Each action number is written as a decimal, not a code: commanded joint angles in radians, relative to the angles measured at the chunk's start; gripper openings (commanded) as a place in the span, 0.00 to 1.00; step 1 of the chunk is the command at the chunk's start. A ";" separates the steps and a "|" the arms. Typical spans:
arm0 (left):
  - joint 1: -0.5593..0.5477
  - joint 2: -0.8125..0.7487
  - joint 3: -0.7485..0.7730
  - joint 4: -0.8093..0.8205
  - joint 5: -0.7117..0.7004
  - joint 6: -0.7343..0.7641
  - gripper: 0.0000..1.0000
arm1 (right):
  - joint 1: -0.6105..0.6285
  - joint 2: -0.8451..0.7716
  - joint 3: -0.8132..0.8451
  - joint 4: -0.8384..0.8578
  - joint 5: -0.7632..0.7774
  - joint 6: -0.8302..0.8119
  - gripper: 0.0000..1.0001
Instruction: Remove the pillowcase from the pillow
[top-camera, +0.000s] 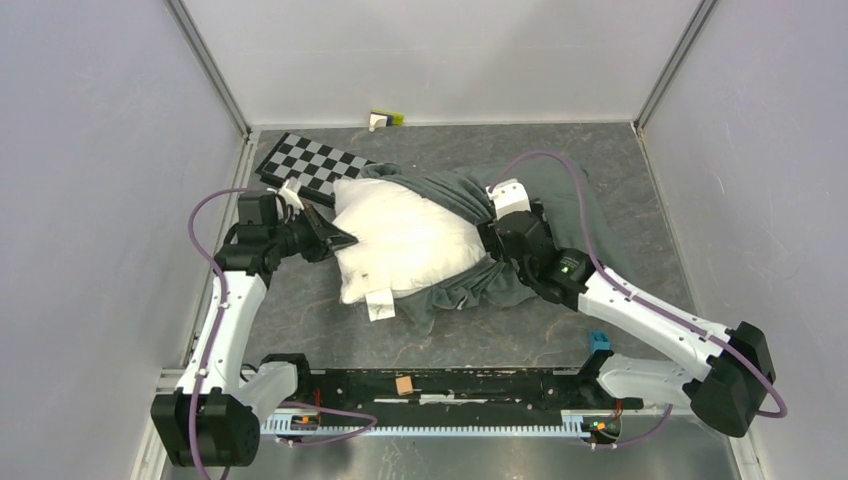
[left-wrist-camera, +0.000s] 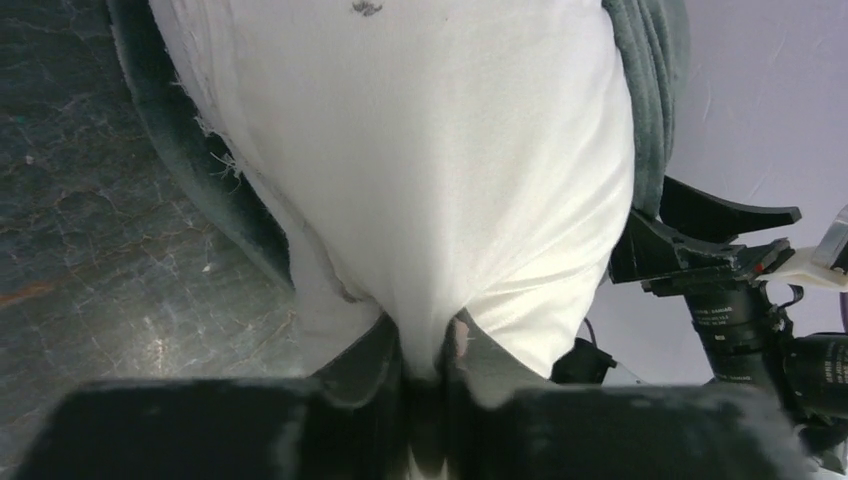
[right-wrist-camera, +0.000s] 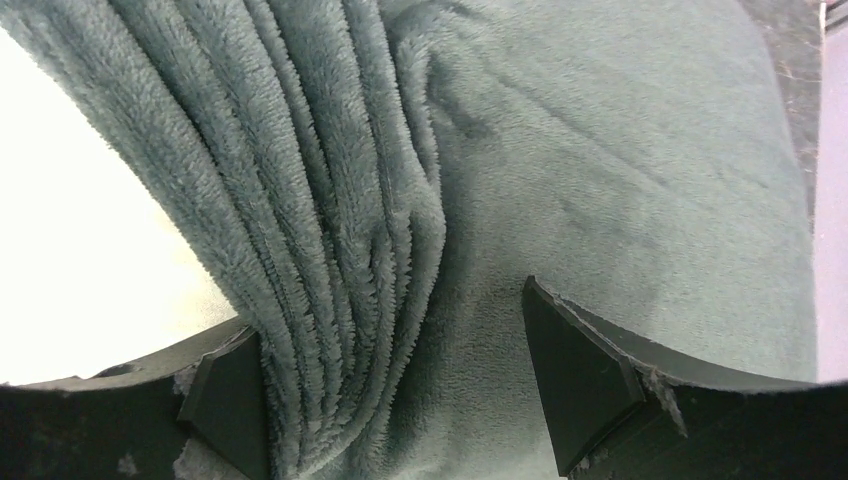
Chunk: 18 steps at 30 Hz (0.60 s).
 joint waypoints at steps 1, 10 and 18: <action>-0.004 0.002 -0.005 0.011 -0.061 0.087 0.45 | -0.017 -0.025 -0.054 0.035 -0.045 -0.041 0.82; -0.005 0.037 -0.063 0.012 -0.187 0.047 1.00 | -0.019 -0.049 -0.139 0.087 -0.105 -0.023 0.82; -0.178 0.073 -0.179 0.297 -0.078 -0.123 1.00 | -0.019 -0.031 -0.138 0.133 -0.214 -0.019 0.82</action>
